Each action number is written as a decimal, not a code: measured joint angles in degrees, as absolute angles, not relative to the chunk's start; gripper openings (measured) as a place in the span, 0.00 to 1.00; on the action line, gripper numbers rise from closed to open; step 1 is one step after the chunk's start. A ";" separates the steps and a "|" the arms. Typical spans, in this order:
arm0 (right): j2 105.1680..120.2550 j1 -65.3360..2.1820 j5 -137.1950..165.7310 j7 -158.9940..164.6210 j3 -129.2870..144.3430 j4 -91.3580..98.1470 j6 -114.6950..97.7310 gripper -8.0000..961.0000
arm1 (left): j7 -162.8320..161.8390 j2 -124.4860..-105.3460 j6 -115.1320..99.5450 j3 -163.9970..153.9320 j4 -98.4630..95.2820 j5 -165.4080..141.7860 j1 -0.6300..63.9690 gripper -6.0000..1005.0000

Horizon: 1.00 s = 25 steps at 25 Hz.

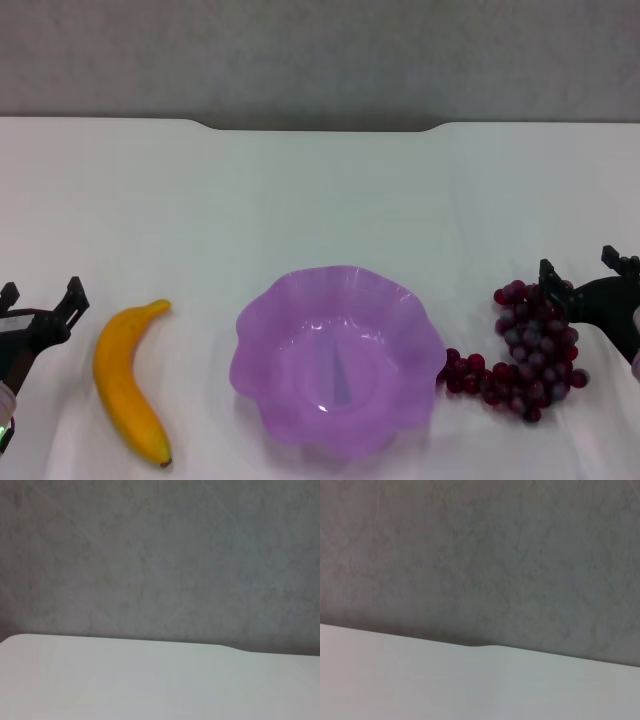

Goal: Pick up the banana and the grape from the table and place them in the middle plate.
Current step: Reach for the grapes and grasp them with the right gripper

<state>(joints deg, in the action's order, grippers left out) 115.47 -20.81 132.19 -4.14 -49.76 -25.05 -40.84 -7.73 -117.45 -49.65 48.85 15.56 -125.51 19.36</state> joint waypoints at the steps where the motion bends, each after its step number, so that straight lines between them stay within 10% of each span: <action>1: 115.48 -20.81 132.19 -4.13 -49.73 -25.05 -40.78 0.92 | -7.73 -117.47 -49.62 48.81 15.56 -125.51 19.36 0.88; 25: 114.79 -21.59 132.18 -4.37 -50.12 -29.00 -35.94 0.92 | -7.29 -117.45 -49.50 48.99 15.89 -125.45 19.78 0.88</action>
<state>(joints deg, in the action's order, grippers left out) 114.79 -21.59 132.18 -4.37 -50.12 -29.00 -35.94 -7.29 -117.45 -49.50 48.99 15.89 -125.45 19.78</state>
